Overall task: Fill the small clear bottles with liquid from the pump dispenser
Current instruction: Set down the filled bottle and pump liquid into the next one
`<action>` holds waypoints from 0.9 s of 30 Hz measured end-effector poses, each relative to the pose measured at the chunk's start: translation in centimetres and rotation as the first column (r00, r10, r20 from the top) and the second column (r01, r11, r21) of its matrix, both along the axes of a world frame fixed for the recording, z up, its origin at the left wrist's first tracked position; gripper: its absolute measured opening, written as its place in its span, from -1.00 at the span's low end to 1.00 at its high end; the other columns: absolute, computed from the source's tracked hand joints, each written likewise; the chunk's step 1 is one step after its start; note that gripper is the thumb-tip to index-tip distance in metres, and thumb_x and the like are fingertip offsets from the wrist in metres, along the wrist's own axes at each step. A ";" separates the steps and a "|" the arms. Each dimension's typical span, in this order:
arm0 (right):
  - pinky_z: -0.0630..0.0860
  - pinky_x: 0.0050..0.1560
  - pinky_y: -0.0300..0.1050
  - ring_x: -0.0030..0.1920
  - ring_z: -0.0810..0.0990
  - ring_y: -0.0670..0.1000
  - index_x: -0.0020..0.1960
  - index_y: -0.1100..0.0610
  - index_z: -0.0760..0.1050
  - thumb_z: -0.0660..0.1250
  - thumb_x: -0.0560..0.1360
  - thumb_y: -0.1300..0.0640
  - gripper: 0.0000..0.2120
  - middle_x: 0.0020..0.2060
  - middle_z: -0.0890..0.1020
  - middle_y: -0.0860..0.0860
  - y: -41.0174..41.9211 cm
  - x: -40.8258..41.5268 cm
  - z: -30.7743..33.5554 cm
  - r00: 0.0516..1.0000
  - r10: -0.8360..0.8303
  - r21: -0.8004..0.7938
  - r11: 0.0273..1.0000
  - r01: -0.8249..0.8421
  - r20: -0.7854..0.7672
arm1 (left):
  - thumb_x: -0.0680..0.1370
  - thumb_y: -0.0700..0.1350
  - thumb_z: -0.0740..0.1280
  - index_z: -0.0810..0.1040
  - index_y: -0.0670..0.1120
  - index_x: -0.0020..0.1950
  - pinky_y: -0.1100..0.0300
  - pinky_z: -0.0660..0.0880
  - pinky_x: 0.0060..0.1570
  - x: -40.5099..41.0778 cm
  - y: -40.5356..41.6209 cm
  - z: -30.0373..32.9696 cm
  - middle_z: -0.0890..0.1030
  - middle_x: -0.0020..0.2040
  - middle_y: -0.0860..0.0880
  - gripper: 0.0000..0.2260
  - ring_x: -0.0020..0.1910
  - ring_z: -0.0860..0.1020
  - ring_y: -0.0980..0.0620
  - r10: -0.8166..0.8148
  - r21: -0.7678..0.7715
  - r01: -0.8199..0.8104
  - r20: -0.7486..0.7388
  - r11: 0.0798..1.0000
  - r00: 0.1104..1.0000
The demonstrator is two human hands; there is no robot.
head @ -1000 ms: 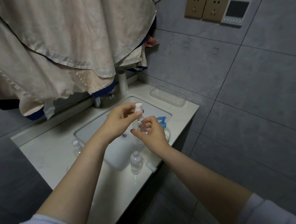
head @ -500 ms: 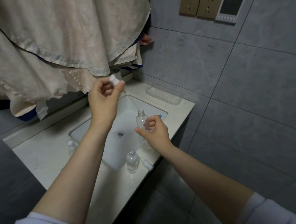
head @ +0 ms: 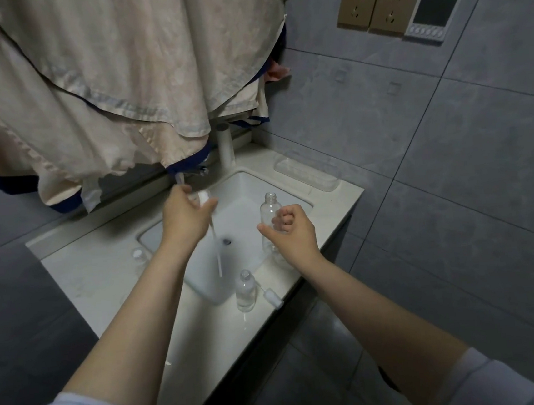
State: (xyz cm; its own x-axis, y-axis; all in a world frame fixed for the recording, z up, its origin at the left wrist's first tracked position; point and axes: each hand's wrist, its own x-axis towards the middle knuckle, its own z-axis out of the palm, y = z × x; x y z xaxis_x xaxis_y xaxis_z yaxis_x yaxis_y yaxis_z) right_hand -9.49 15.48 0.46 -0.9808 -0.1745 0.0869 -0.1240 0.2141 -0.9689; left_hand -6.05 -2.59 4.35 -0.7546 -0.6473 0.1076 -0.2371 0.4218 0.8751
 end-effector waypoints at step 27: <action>0.47 -0.15 -0.44 0.03 0.56 -0.02 0.11 0.12 0.37 0.48 0.41 0.14 -0.62 0.02 0.55 0.05 -0.5 1.3 -1.0 0.987 0.110 -0.074 0.992 -0.102 0.114 | 0.39 0.01 0.44 0.51 -0.20 0.06 0.11 0.45 0.02 5.6 0.5 -16.9 0.61 0.04 -0.14 -0.63 0.08 0.54 -0.12 -0.186 -0.020 0.245 0.595 0.969 0.782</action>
State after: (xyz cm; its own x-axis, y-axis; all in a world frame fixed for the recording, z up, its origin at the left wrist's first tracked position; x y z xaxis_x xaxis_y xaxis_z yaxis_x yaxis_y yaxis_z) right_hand -8.23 14.94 -0.50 -0.9612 -0.2756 -0.0131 -0.0264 0.1393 -0.9899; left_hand -0.43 -2.10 -12.58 -0.8107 -0.4699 -0.3494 -0.5831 0.5942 0.5540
